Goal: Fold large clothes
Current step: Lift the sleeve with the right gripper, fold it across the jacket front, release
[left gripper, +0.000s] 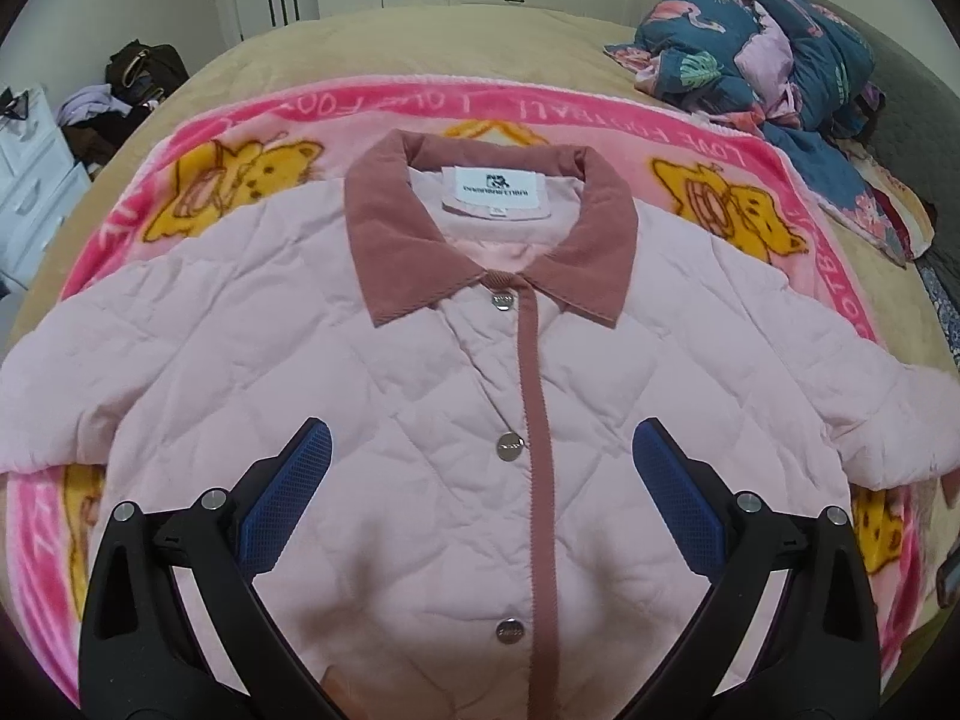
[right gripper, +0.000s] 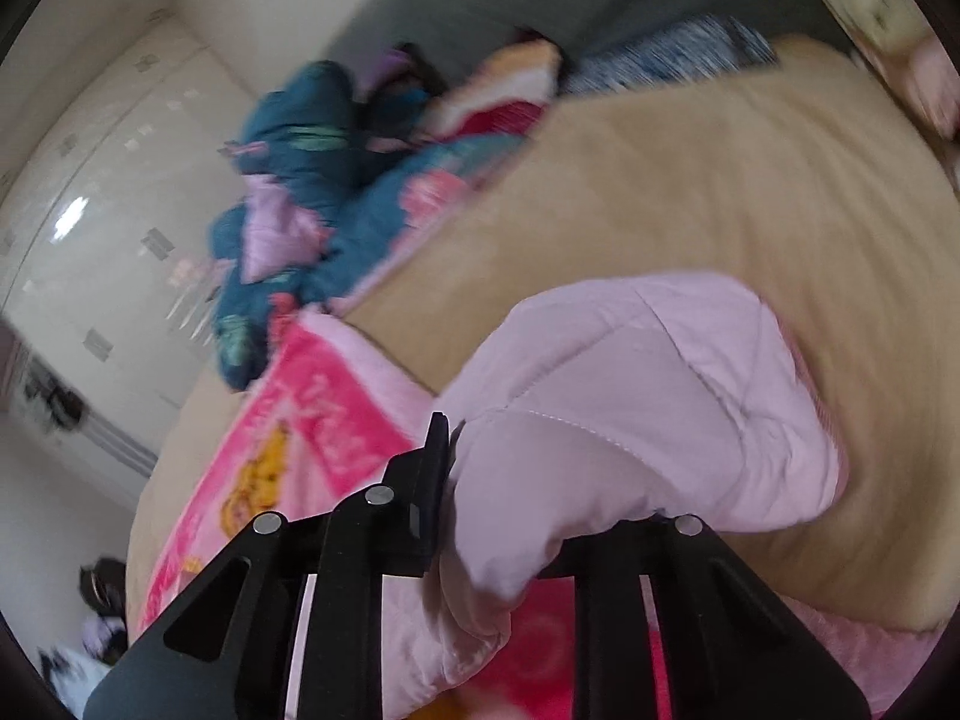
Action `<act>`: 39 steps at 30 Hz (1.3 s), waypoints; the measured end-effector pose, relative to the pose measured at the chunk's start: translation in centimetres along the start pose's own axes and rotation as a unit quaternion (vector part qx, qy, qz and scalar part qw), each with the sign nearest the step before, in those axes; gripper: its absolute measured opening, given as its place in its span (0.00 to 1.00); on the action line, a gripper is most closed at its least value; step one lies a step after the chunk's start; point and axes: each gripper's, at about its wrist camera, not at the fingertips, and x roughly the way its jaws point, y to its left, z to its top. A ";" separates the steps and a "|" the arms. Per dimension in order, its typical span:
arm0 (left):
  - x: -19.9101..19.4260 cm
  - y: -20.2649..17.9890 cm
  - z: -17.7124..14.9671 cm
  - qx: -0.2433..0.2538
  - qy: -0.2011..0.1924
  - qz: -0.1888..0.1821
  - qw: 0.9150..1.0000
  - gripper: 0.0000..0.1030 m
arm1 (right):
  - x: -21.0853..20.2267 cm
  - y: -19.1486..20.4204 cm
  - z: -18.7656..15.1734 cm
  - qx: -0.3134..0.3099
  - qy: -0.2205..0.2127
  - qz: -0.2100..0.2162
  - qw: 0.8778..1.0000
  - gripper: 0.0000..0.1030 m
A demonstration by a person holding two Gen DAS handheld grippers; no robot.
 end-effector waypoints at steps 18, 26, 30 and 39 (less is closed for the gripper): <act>-6.4 4.8 1.3 -0.024 -0.046 -0.023 0.998 0.92 | -9.1 19.9 -3.3 -0.245 -0.060 0.117 0.961 0.17; -7.5 8.2 1.1 -0.046 -0.056 -0.030 0.997 0.92 | -10.3 25.9 -7.7 -0.297 -0.043 0.164 0.940 0.17; -7.9 10.0 0.8 -0.058 -0.055 -0.037 0.996 0.92 | -10.3 28.5 -10.0 -0.312 -0.028 0.188 0.931 0.17; -7.7 12.5 0.2 -0.076 -0.053 -0.041 0.995 0.92 | -9.4 33.1 -17.4 -0.348 0.023 0.223 0.910 0.17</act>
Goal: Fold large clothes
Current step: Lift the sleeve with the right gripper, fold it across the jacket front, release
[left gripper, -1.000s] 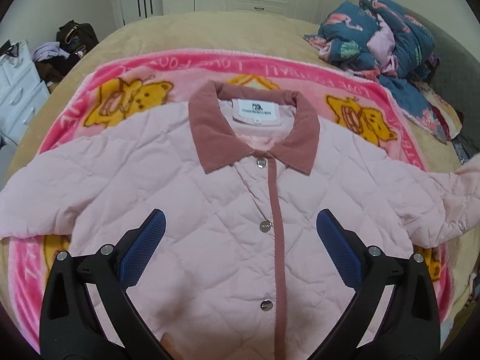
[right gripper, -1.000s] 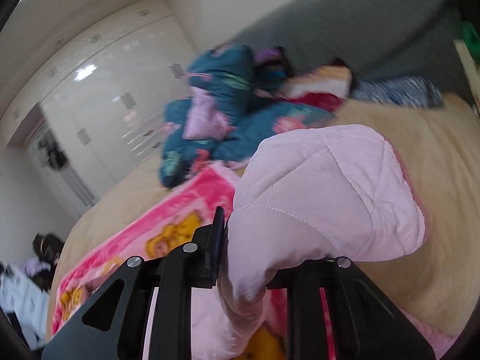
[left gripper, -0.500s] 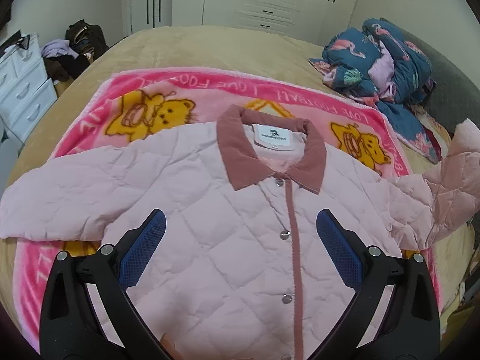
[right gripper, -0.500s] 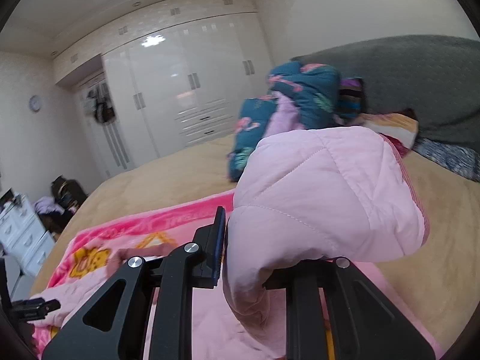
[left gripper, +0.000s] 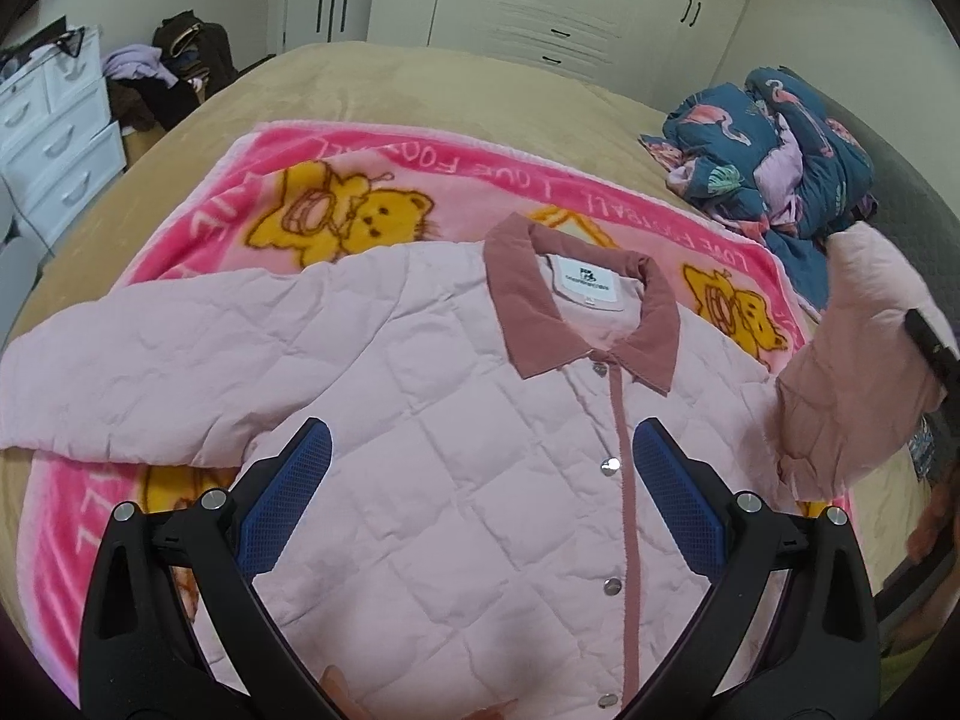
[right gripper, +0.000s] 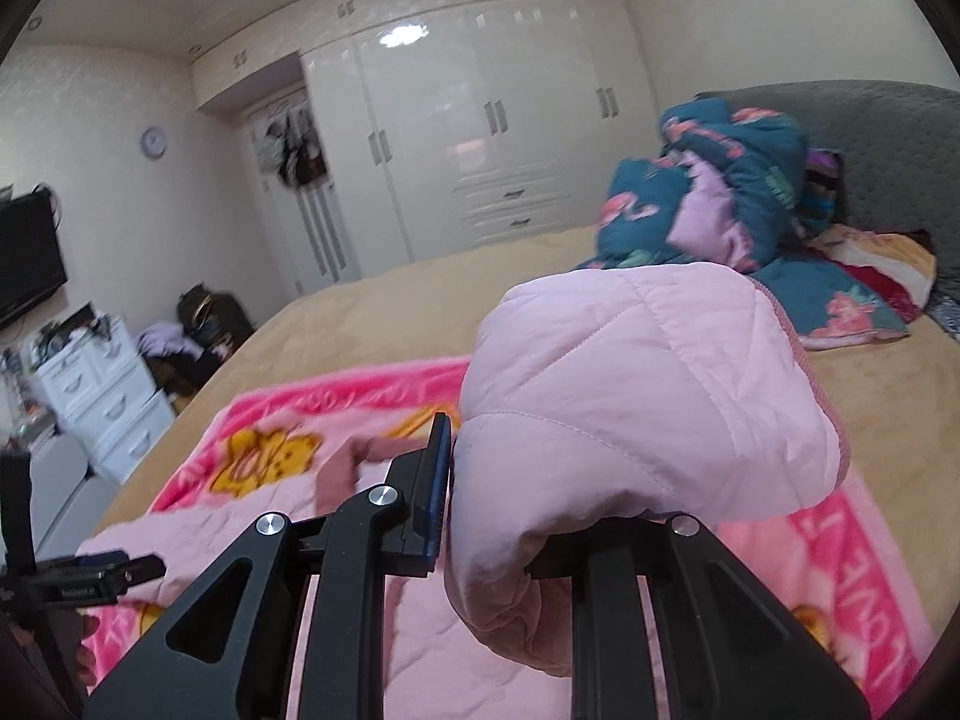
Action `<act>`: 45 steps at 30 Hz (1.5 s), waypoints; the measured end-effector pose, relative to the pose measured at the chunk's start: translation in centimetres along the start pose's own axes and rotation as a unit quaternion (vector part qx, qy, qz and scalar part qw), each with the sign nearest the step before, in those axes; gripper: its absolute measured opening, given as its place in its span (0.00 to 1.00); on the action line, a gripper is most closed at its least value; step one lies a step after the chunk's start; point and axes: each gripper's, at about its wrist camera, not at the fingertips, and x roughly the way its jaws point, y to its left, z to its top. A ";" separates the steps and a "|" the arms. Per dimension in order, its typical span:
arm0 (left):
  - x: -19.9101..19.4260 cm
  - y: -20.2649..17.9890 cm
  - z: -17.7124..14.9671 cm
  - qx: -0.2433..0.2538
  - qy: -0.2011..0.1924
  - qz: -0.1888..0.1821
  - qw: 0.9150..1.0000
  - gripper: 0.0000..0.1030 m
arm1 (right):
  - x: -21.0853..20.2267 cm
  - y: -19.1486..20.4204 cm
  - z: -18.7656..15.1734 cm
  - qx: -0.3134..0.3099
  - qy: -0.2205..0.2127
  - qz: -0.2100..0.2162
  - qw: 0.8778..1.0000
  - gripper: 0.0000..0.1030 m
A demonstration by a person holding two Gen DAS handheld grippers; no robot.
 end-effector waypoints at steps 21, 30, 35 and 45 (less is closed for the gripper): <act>5.8 2.8 -5.6 -0.060 0.057 -0.025 0.996 0.92 | 6.9 4.3 -16.3 0.139 0.174 0.095 0.970 0.62; 3.9 3.7 -3.9 -0.096 0.044 -0.068 0.992 0.92 | 5.0 0.3 -14.5 0.227 0.115 0.079 0.964 0.31; 2.7 4.9 -2.2 -0.125 0.039 -0.115 0.985 0.92 | 4.0 5.3 -11.9 0.092 0.069 0.098 0.988 0.24; 2.0 7.5 -0.7 -0.179 0.035 -0.184 0.966 0.92 | 6.1 16.5 -15.5 -0.153 0.131 0.135 0.970 0.24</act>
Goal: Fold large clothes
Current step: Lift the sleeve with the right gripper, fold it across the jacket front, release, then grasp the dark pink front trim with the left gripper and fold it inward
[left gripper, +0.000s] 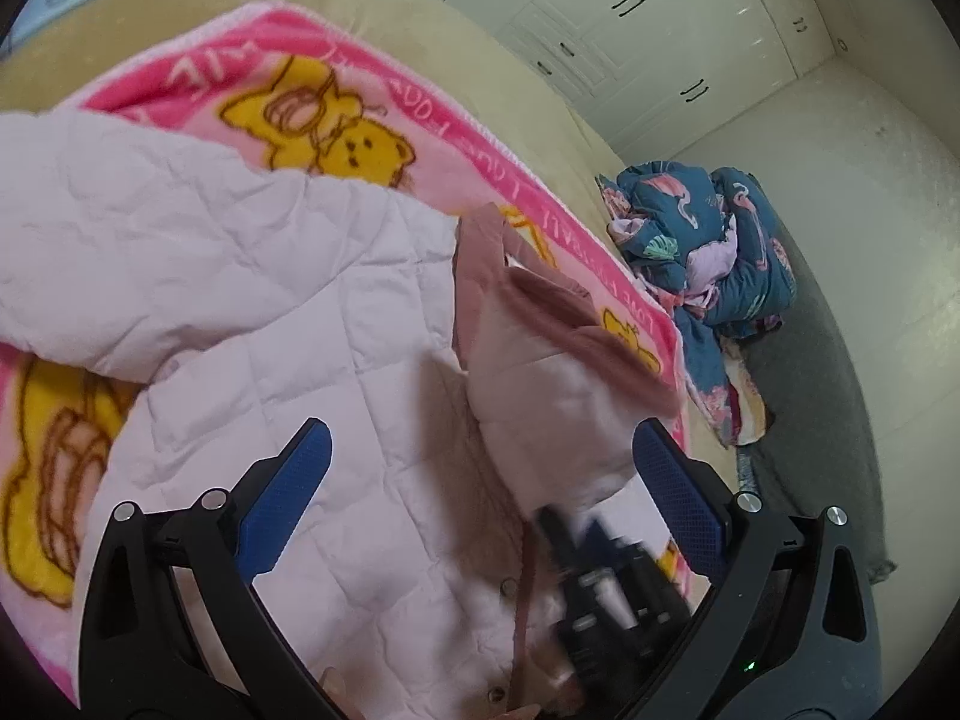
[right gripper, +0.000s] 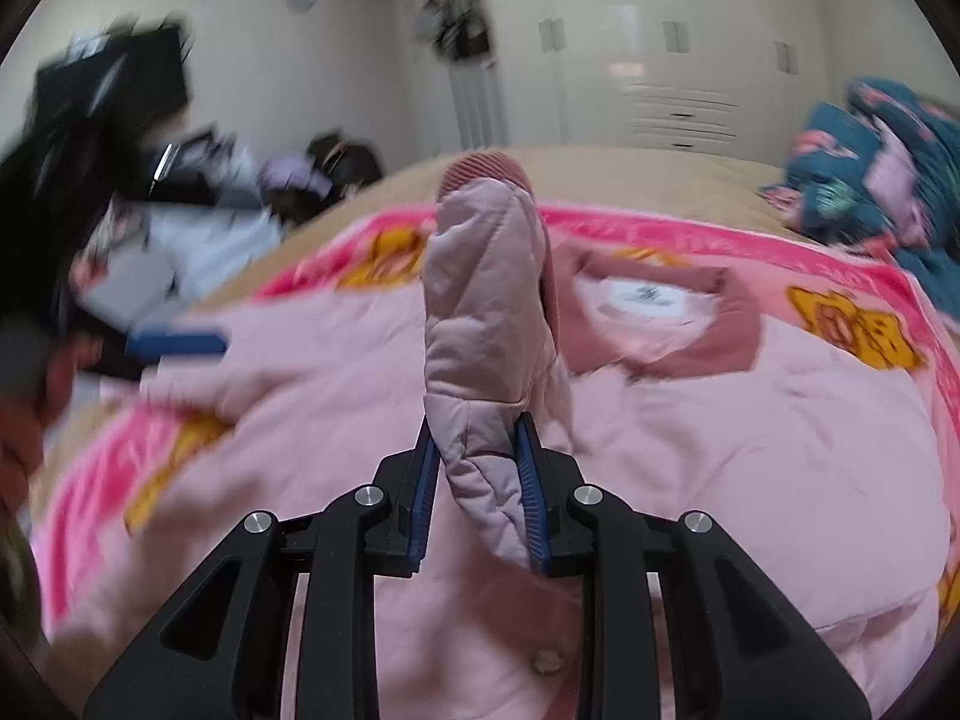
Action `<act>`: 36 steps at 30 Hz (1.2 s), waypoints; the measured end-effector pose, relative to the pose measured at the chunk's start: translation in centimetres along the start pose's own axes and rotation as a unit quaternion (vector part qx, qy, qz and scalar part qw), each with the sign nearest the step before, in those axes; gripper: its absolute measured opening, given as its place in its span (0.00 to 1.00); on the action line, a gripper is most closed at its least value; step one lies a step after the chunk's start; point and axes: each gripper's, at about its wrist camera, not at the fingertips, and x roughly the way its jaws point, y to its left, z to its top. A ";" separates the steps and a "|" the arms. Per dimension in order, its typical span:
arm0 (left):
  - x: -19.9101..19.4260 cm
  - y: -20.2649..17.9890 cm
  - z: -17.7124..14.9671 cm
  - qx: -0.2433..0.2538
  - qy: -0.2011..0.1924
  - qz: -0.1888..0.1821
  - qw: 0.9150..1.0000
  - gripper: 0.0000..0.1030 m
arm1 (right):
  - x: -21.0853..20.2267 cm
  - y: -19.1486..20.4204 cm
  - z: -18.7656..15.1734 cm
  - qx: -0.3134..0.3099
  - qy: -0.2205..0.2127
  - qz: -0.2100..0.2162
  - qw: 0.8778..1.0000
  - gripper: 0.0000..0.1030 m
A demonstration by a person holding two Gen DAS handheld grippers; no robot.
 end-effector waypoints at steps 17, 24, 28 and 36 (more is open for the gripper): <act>8.2 4.5 -3.8 -0.039 0.096 0.049 0.993 0.91 | -2.2 -1.3 -2.9 0.061 0.045 0.071 0.995 0.58; 8.5 1.8 -4.5 0.038 0.097 0.073 0.992 0.43 | -7.0 -7.8 -4.8 0.135 0.019 -0.008 0.991 0.58; 7.2 -0.1 -3.8 0.077 0.063 0.088 0.991 0.09 | -9.5 -12.1 -7.0 0.196 0.010 -0.044 0.980 0.58; 2.2 -6.9 0.7 0.167 -0.026 0.069 0.983 0.07 | -13.3 -16.4 -8.1 0.233 -0.012 -0.098 0.967 0.58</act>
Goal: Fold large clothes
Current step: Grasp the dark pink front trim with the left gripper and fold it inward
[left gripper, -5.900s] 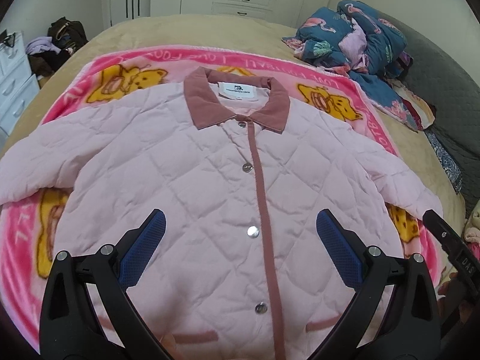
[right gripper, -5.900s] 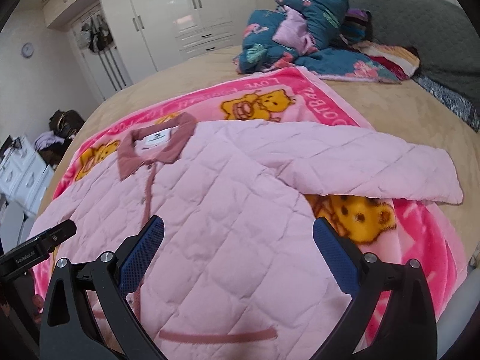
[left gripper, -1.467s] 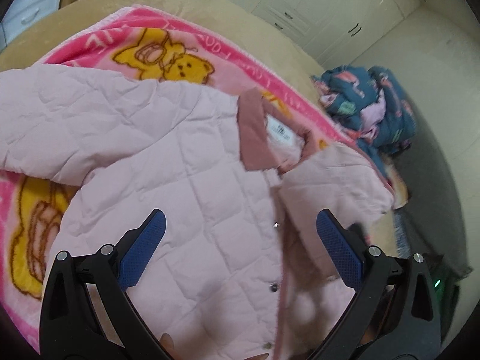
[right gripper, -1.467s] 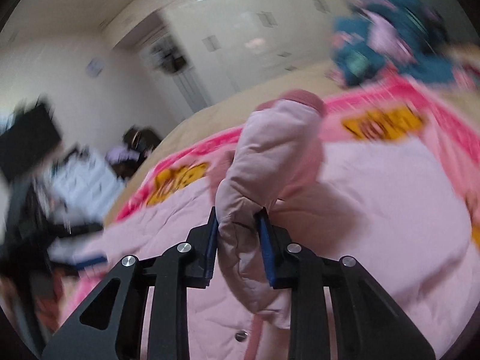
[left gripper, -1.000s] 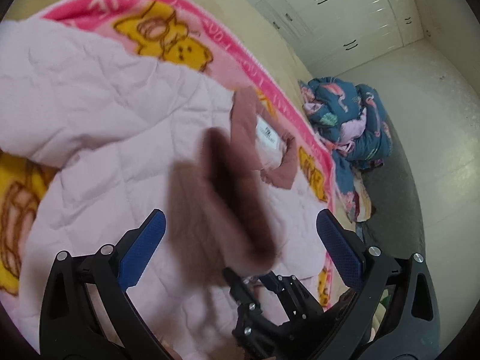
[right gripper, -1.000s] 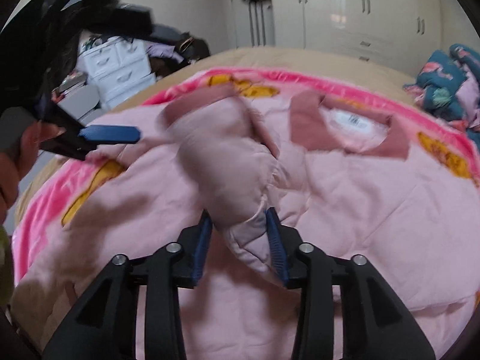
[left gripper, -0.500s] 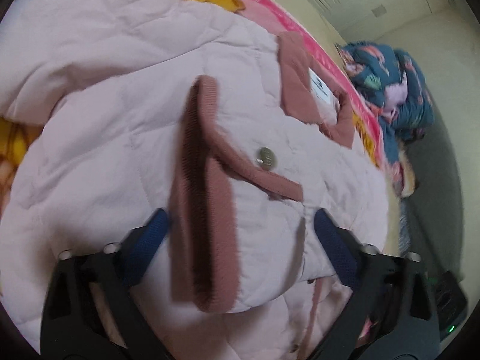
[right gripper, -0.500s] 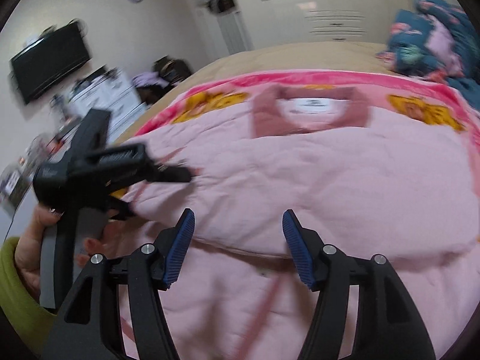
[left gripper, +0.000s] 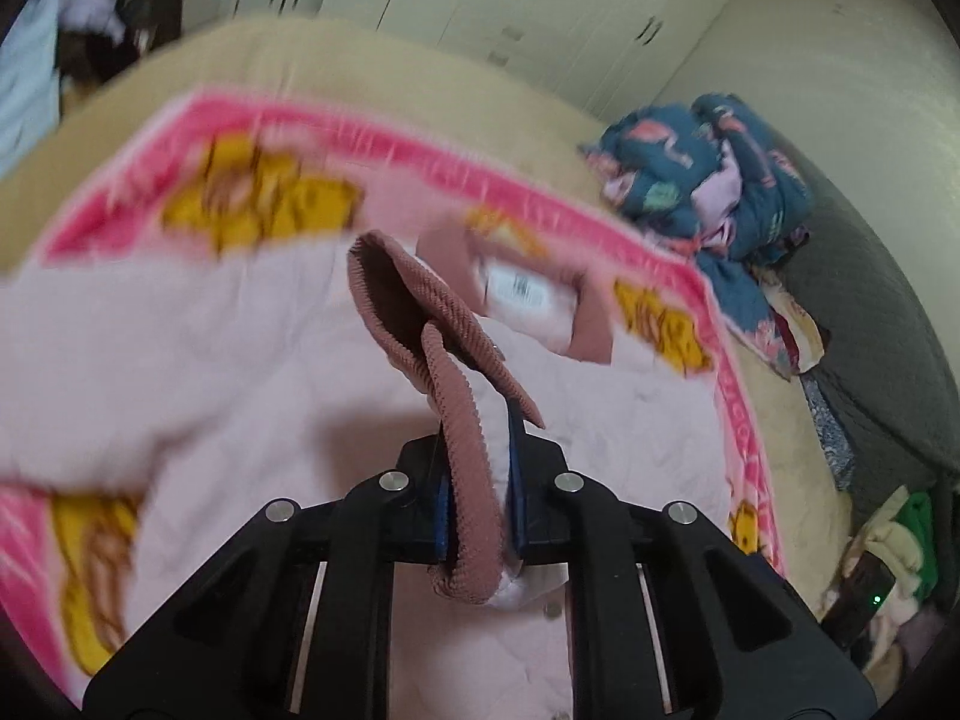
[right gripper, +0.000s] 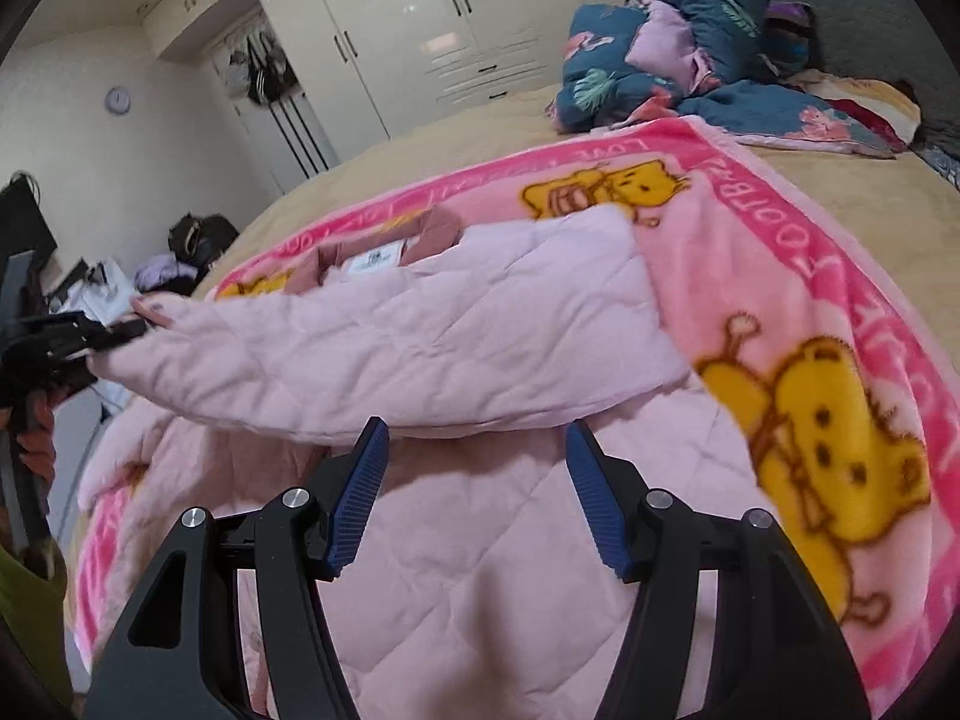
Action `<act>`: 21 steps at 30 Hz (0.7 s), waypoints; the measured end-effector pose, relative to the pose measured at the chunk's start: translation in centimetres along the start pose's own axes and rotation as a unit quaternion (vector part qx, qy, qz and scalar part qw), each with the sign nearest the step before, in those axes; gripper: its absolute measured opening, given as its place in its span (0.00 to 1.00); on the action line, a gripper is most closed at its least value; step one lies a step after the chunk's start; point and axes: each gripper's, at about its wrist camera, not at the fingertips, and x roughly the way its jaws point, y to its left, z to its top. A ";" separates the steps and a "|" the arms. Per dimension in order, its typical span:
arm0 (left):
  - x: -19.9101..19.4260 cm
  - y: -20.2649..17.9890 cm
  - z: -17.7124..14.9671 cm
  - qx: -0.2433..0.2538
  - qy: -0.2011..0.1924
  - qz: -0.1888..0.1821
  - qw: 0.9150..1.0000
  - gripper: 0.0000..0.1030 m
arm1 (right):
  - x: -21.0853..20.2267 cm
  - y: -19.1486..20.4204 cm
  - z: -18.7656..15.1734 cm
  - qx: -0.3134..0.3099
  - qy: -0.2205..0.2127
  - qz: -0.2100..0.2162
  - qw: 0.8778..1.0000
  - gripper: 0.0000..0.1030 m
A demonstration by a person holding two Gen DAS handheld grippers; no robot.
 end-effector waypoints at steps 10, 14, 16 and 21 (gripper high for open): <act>6.7 3.6 -2.0 0.038 0.053 0.128 0.990 0.09 | 2.7 1.1 2.8 -0.033 0.006 -0.015 0.999 0.58; 7.8 5.3 -3.5 0.033 0.070 0.137 0.988 0.12 | 4.3 2.2 3.6 -0.053 0.016 -0.026 0.998 0.62; 8.1 5.6 -4.0 0.037 0.075 0.142 0.986 0.14 | 5.1 2.8 3.9 -0.068 0.022 -0.031 0.997 0.67; 8.7 6.2 -4.8 0.029 0.083 0.146 0.985 0.20 | 8.4 3.1 4.4 -0.079 0.055 -0.056 0.994 0.77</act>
